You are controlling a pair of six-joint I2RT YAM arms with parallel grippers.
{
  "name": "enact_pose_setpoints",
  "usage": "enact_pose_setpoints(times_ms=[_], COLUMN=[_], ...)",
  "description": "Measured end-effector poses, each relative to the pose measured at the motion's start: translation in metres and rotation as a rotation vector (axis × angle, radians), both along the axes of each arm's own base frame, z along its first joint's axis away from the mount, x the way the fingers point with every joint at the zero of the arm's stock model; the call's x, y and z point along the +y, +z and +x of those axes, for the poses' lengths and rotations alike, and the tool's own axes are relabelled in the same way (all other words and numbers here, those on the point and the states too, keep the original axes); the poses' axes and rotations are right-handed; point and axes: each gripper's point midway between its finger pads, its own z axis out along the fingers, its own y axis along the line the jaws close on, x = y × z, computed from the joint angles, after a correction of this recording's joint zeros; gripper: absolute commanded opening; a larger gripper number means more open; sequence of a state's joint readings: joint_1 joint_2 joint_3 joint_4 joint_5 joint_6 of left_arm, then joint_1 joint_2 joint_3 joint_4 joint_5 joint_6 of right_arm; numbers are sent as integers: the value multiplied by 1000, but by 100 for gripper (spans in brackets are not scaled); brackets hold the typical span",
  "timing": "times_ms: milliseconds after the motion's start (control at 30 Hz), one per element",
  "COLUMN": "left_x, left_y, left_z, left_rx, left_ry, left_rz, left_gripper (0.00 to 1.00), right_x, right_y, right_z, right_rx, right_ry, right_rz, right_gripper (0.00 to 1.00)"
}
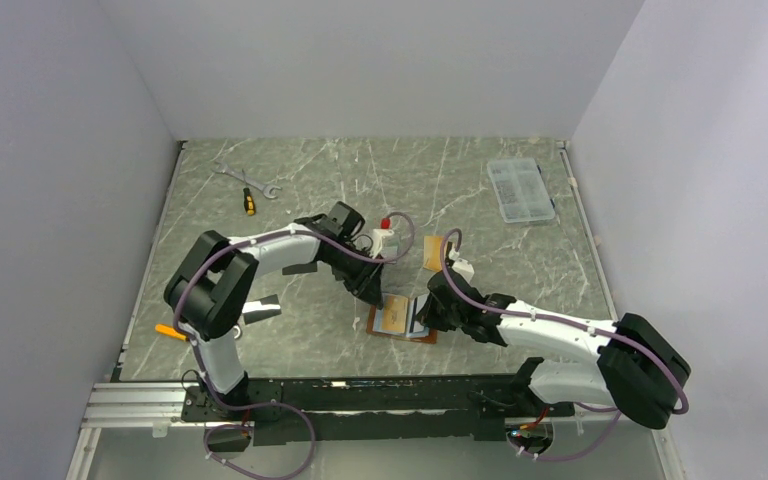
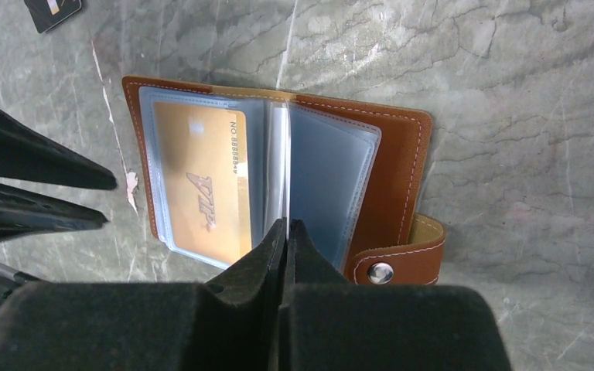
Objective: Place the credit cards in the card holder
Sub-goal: Turn over the card slot in the card holder.
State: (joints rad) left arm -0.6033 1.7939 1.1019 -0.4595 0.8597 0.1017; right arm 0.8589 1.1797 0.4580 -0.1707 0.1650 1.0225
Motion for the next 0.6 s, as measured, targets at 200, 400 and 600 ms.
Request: enact_pose_setpoints(times_ms=[200,400,600], left_x=[-4,7,5], left_y=[-19,-36,-39], left_z=[-6,-7,-5], left_rx=[-3,-11,-36], left_ry=[-43,-27,-25], left_rz=[34,82,86], left_gripper=[26,25,25], right_x=[-1,-2,-2], right_y=[0,0,1], right_z=[-1,-2,-2], right_rx=[0,1,1], right_ry=[-5,-8,-7], right_rz=[7,10,12], right_gripper=[0,0,0])
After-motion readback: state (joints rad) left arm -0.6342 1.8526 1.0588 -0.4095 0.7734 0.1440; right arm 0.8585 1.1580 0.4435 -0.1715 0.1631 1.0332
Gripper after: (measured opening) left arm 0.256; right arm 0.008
